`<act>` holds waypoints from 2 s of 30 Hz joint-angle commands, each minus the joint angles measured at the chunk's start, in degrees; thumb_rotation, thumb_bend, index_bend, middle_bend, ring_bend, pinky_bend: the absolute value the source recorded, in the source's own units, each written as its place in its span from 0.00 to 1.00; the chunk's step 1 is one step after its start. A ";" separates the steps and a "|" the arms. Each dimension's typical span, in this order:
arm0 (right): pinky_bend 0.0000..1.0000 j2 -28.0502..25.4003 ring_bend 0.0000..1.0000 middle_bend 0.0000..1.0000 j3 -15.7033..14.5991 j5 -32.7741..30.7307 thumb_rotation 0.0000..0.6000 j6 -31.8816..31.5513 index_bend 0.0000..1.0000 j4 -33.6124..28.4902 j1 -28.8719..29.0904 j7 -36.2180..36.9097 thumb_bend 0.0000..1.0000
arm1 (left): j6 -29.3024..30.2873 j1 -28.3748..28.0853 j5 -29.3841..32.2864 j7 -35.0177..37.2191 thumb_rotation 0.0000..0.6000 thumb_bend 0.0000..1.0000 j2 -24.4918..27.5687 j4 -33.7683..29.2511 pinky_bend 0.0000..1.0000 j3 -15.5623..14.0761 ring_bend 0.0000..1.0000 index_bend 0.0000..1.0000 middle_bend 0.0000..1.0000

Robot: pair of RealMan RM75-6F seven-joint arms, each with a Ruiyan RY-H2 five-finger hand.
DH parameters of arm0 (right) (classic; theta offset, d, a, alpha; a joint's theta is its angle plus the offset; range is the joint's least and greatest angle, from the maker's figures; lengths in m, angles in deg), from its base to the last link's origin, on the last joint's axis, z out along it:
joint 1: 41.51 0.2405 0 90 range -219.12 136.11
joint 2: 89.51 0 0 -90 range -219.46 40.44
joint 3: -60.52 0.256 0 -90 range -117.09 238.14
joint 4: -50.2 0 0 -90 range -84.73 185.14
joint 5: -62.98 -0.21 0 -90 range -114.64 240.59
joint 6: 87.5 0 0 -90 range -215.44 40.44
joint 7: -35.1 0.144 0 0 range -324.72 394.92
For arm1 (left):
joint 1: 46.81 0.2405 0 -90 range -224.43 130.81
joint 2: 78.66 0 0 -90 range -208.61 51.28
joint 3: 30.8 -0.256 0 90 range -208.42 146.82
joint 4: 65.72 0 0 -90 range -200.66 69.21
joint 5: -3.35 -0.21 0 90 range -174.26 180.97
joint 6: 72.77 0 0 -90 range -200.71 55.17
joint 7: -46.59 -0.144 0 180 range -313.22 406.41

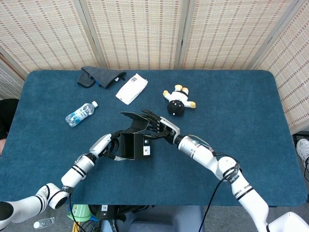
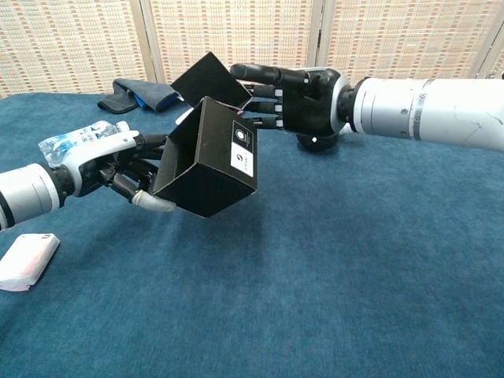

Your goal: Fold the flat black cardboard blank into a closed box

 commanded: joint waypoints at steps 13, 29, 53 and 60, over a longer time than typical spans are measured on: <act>0.18 1.33 0.02 0.06 0.07 -6.34 1.00 -4.15 0.00 2.95 0.24 -0.60 0.00 | 2.35 0.49 -2.12 -5.22 1.00 0.10 2.57 -3.29 0.74 -1.31 0.62 0.30 0.34; 0.18 4.49 0.04 0.07 2.69 -11.31 1.00 -1.68 0.00 4.71 0.66 0.25 0.00 | -1.85 -1.21 -1.01 -10.27 1.00 0.10 3.88 -5.70 0.74 -1.47 0.62 0.30 0.34; 0.18 2.33 0.05 0.08 -0.85 -11.46 1.00 1.09 0.00 0.48 0.27 -2.70 0.00 | -11.39 -3.62 5.70 -17.59 1.00 0.11 7.43 -11.17 0.74 0.70 0.61 0.29 0.34; 0.18 0.53 0.05 0.08 -3.13 -10.36 1.00 1.72 0.00 -1.48 -0.05 -3.73 0.00 | -12.72 -3.21 8.66 -19.24 1.00 0.11 7.55 -11.56 0.74 1.93 0.61 0.21 0.34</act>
